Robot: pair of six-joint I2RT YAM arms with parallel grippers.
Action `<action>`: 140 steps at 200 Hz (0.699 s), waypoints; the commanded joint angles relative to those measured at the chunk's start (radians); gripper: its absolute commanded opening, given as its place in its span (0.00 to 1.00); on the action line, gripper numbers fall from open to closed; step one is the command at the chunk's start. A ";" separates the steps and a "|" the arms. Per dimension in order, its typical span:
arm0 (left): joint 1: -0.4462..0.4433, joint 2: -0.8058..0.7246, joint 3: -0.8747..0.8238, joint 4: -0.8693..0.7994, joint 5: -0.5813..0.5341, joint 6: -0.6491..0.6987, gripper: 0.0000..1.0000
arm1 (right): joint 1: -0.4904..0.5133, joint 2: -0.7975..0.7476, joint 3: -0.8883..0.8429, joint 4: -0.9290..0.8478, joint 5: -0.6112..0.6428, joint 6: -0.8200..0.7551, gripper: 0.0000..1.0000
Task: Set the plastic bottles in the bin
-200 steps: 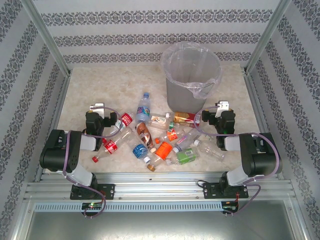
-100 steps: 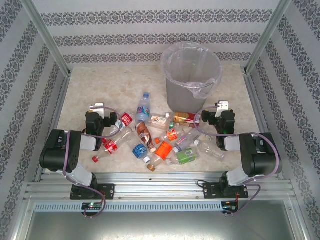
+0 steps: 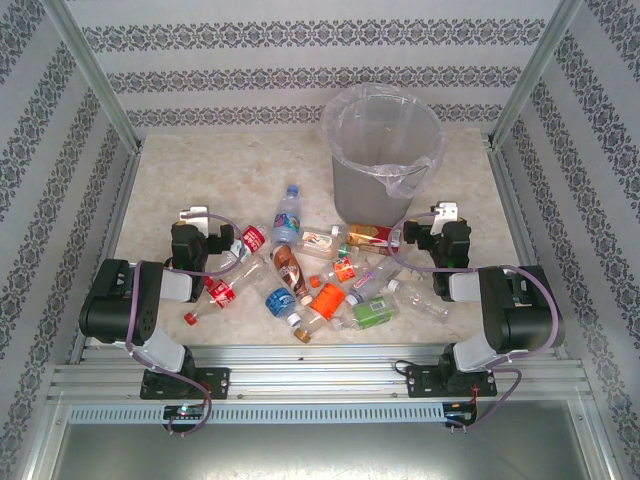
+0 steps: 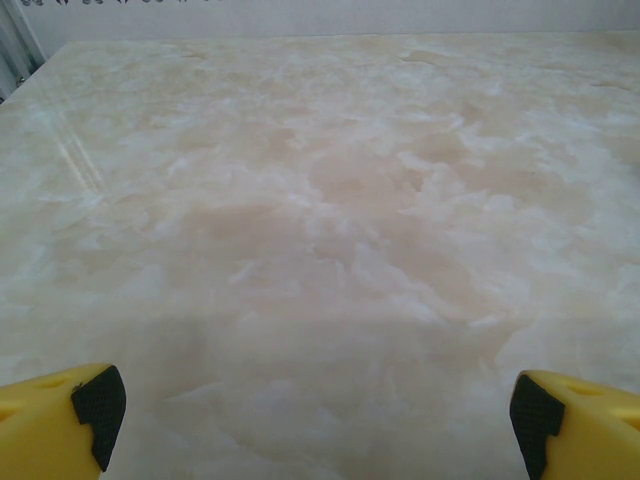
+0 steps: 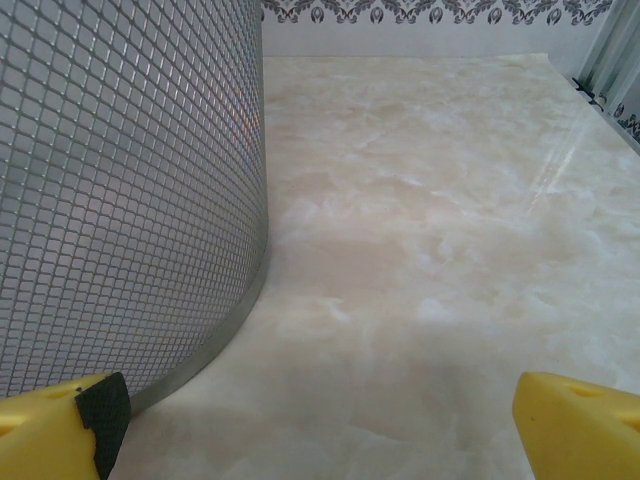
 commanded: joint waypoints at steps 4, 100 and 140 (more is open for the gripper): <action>0.010 -0.013 -0.038 0.084 -0.001 0.004 1.00 | -0.009 -0.030 -0.002 0.027 -0.016 0.001 0.98; -0.053 -0.309 0.138 -0.415 -0.085 -0.019 1.00 | 0.027 -0.422 0.026 -0.419 0.100 0.068 0.98; -0.213 -0.384 0.354 -0.748 -0.118 -0.098 1.00 | 0.084 -0.636 0.089 -0.742 0.186 0.225 0.98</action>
